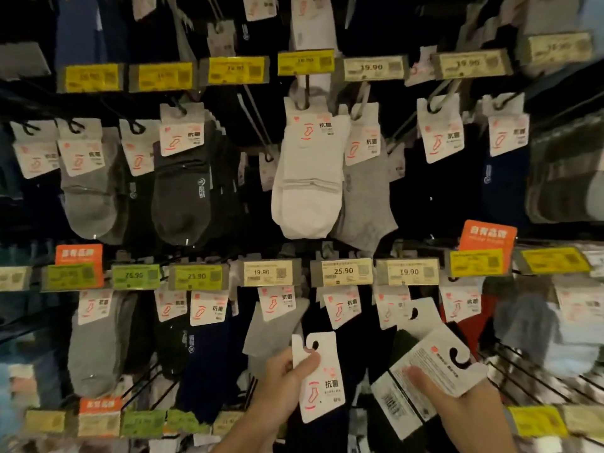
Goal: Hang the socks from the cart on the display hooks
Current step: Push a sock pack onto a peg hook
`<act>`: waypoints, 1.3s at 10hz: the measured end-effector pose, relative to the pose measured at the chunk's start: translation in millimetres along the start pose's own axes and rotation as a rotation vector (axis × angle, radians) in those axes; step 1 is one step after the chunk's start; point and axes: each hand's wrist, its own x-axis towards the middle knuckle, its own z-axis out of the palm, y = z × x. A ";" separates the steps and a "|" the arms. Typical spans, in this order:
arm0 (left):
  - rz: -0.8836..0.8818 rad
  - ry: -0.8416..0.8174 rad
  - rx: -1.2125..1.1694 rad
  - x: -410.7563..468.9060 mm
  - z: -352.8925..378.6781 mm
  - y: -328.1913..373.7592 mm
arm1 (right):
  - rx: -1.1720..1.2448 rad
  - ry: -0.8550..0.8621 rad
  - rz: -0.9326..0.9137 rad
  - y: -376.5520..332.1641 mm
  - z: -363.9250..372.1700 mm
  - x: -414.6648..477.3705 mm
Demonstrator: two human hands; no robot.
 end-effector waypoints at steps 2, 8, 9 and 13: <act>0.100 -0.132 0.095 17.6 16.3 8.9 | 0.025 0.024 -0.107 0.1 -14.5 6.5; 0.625 0.061 0.181 29.0 54.9 50.6 | 0.059 -0.081 -0.145 0.1 -39.6 36.7; 0.649 0.086 0.203 35.2 56.2 55.1 | 0.089 -0.095 -0.162 -5.5 -36.2 40.7; 0.731 0.211 0.379 44.8 63.0 53.6 | 0.079 -0.113 -0.239 -16.3 -16.7 51.1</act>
